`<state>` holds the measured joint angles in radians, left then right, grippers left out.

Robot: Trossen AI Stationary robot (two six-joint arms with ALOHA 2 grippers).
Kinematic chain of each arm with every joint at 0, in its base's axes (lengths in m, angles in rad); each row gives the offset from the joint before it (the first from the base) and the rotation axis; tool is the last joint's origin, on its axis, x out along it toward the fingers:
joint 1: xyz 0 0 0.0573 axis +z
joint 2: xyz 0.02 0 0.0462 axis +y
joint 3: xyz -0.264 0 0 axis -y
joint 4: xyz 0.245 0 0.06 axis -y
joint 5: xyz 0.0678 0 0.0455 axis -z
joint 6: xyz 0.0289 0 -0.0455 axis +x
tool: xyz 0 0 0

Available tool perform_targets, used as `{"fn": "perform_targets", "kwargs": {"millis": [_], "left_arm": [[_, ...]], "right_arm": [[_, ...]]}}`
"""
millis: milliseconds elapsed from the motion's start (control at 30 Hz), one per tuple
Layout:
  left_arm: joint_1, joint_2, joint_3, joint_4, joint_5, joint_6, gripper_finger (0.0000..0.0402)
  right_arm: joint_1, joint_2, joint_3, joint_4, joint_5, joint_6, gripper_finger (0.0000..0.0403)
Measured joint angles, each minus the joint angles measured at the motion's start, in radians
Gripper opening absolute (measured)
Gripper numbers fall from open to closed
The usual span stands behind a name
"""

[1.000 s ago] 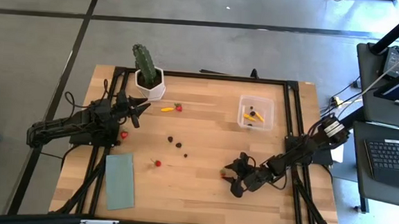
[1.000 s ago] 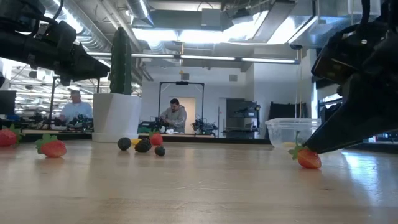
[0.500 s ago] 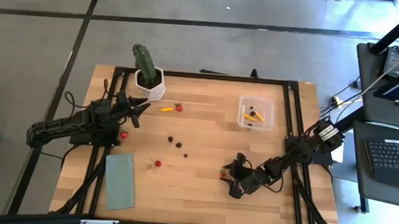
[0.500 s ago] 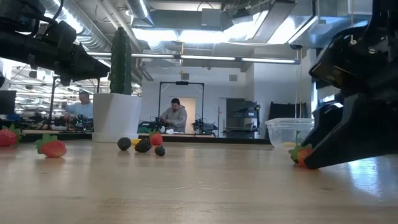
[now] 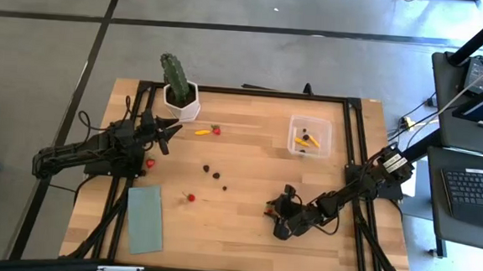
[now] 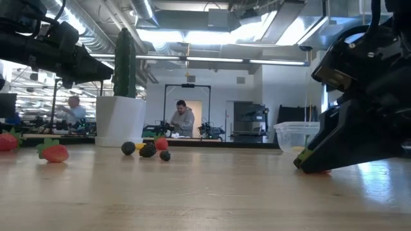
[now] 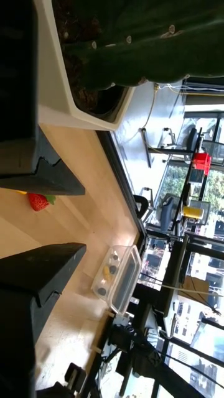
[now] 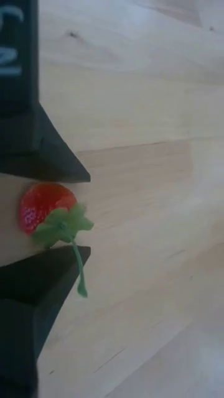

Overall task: Pick and placing Produce into tupperware
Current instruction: Put the bottom right red strawberry into the transparent bin

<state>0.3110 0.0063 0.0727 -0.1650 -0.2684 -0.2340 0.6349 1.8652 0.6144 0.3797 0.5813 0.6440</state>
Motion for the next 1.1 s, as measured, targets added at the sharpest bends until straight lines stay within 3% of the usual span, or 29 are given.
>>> {"fn": "perform_targets", "kwargs": {"millis": [200, 333, 500, 700, 900, 1100], "left_arm": [[0.000, 0.000, 0.000, 0.000, 0.000, 0.000, 0.0126], [0.000, 0.000, 0.000, 0.000, 0.000, 0.000, 0.0126], [0.000, 0.000, 0.000, 0.000, 0.000, 0.000, 0.0126], [0.000, 0.000, 0.000, 0.000, 0.000, 0.000, 0.0126], [0.000, 0.000, 0.000, 0.000, 0.000, 0.000, 0.0126], [0.000, 0.000, 0.000, 0.000, 0.000, 0.000, 0.0126]], "right_arm": [[0.003, 0.000, 0.000, -0.009, 0.008, 0.022, 0.0140], [0.004, -0.006, -0.003, -0.011, 0.033, 0.118, 0.0106], [-0.014, -0.102, -0.010, -0.051, -0.009, 0.126, 0.0079], [-0.096, -0.313, -0.008, -0.152, 0.017, 0.085, 0.0079], [-0.242, -0.630, -0.005, -0.312, 0.036, 0.088, 0.0079], [-0.427, -0.901, 0.132, -0.723, 0.048, 0.170, 0.0079]]}}
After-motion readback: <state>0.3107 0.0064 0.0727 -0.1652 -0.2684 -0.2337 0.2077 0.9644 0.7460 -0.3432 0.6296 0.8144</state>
